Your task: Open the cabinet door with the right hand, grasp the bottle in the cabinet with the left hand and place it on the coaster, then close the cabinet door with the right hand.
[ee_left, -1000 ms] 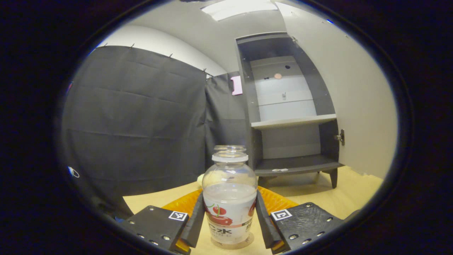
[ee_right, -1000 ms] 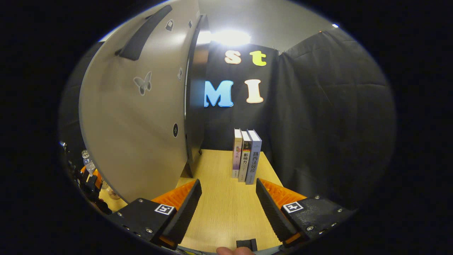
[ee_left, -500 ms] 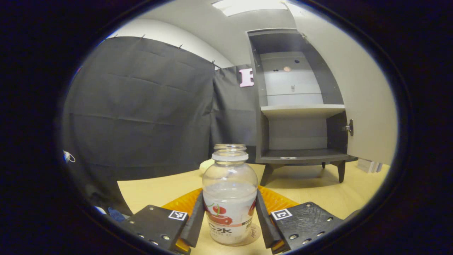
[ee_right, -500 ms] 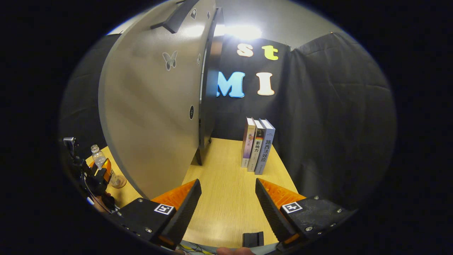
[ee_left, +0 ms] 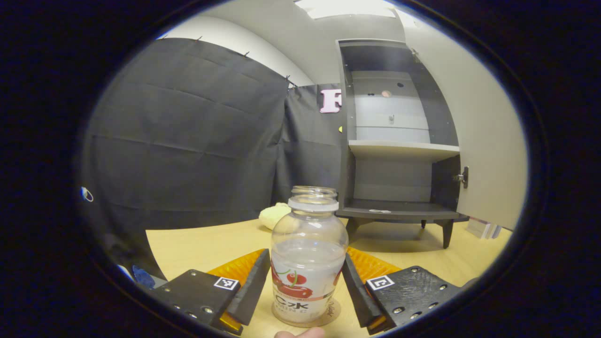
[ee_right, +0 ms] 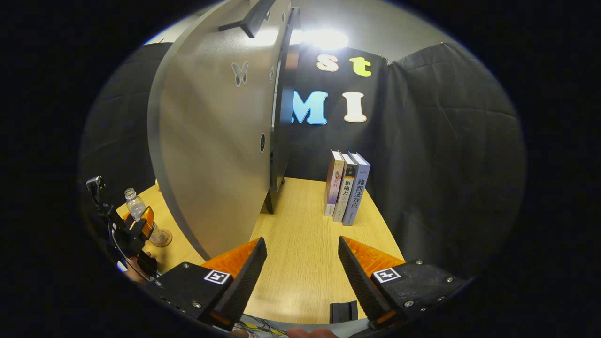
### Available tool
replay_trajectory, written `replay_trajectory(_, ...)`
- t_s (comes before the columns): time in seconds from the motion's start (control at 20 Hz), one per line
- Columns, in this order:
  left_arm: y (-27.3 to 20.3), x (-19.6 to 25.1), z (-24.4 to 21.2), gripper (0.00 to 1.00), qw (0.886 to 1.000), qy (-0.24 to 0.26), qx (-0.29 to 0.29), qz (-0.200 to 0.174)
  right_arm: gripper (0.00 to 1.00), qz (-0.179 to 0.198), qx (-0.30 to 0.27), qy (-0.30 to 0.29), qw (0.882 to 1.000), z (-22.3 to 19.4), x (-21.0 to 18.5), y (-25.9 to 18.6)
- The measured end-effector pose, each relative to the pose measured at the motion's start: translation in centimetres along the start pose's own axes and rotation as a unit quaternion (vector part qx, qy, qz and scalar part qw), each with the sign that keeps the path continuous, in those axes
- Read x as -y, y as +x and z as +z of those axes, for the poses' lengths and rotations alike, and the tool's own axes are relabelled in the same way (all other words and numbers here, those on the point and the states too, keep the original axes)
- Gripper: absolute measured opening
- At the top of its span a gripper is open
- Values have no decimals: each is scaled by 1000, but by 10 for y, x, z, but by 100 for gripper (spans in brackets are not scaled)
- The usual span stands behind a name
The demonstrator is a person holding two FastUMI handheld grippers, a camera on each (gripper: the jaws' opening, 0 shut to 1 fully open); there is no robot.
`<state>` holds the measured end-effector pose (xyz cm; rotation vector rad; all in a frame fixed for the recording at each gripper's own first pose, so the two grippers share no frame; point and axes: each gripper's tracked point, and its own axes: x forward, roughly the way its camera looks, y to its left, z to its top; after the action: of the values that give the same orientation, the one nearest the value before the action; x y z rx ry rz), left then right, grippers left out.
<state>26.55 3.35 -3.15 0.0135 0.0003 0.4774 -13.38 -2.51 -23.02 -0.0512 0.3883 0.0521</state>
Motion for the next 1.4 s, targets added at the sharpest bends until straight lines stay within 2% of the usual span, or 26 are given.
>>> replay_trajectory(0.05, 0, 1, 0, 80, 1000, 0, -1, -6, 95, 1, -6, -2, 1000, -4, -2, 1)
replay_trajectory(0.15, 1, 0, 0, 87, 1000, 0, -6, -7, 95, 9, -17, 3, 1000, -9, -9, 1)
replay_trajectory(0.25, 2, 2, 8, 80, 1000, -3, -3, -7, 95, 14, -15, 9, 1000, -7, -12, -2)
replay_trajectory(0.35, 2, 3, 15, 83, 1000, 6, 3, -8, 95, 16, -24, 4, 1000, -12, -13, -1)
replay_trajectory(0.4, 5, 4, 13, 80, 1000, 14, 9, -6, 95, 17, -25, 6, 1000, -12, -13, -1)
replay_trajectory(0.45, 6, 7, 16, 83, 1000, 21, 15, -9, 95, 16, -26, 10, 999, -13, -13, -1)
replay_trajectory(0.5, 7, 13, 20, 87, 999, 21, 19, -18, 95, 13, -28, 13, 999, -13, -12, -2)
replay_trajectory(0.55, 9, 17, 23, 83, 999, 21, 19, -27, 95, 13, -29, 17, 999, -13, -12, -2)
replay_trajectory(0.65, 8, 20, 37, 87, 999, 21, 27, -32, 95, 12, -29, 16, 999, -11, -11, -3)
replay_trajectory(0.75, 8, 20, 62, 83, 998, 25, 50, -30, 95, 12, -26, 19, 999, -8, -11, -4)
replay_trajectory(0.95, 12, 16, 93, 87, 997, 29, 64, -24, 95, 15, -19, 27, 999, 4, -9, -6)
replay_trajectory(1.05, 9, 20, 122, 87, 997, 28, 69, -28, 95, 12, -4, 34, 999, 21, -1, -5)
replay_trajectory(1.1, 6, 24, 139, 83, 996, 32, 71, -33, 95, 9, 6, 40, 999, 31, 4, -4)
replay_trajectory(1.2, -4, 31, 181, 87, 995, 43, 76, -43, 93, 2, 23, 62, 998, 49, 13, -7)
replay_trajectory(1.25, -10, 38, 203, 83, 994, 47, 78, -54, 95, -1, 32, 73, 997, 58, 17, -10)
replay_trajectory(1.35, -25, 51, 247, 83, 993, 46, 77, -71, 95, -6, 49, 93, 994, 79, 27, -13)
replay_trajectory(1.4, -30, 57, 268, 79, 993, 41, 71, -79, 95, -9, 55, 105, 993, 90, 32, -15)
